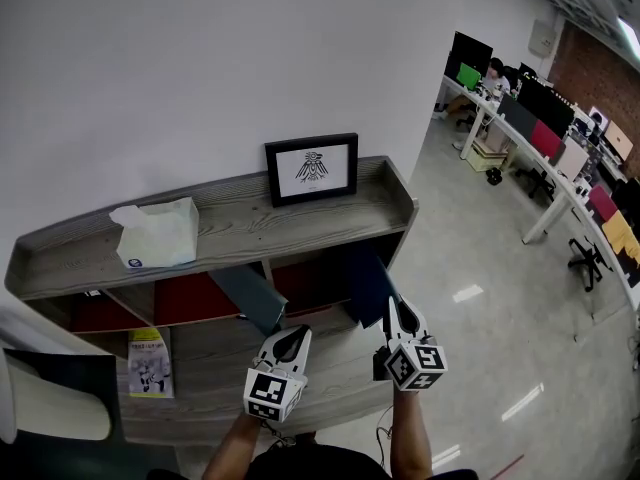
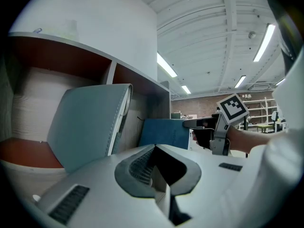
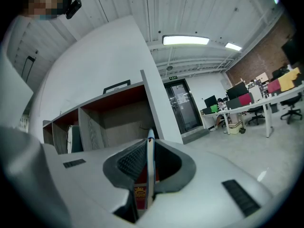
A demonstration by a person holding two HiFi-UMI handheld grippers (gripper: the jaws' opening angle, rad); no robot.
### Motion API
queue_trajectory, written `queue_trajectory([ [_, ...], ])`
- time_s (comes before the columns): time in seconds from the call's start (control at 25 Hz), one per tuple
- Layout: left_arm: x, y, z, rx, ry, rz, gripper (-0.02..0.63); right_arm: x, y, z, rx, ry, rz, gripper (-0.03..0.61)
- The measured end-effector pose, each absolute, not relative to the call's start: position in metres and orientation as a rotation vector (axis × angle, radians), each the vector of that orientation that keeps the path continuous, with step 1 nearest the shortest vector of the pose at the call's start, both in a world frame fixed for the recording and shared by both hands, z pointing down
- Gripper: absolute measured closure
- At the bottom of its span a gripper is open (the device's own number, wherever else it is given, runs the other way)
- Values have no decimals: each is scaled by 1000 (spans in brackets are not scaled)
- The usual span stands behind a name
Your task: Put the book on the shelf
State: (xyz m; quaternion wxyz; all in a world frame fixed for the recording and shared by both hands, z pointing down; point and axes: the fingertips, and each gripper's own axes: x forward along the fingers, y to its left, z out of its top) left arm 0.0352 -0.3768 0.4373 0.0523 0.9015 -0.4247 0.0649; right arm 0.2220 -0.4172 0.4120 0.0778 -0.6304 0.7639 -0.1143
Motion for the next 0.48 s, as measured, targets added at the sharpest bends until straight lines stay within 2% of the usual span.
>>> queue_trajectory([
  [0.48, 42, -378, 441, 2737, -1295, 215, 607, 230, -422, 415, -1892, 2281, -331, 515],
])
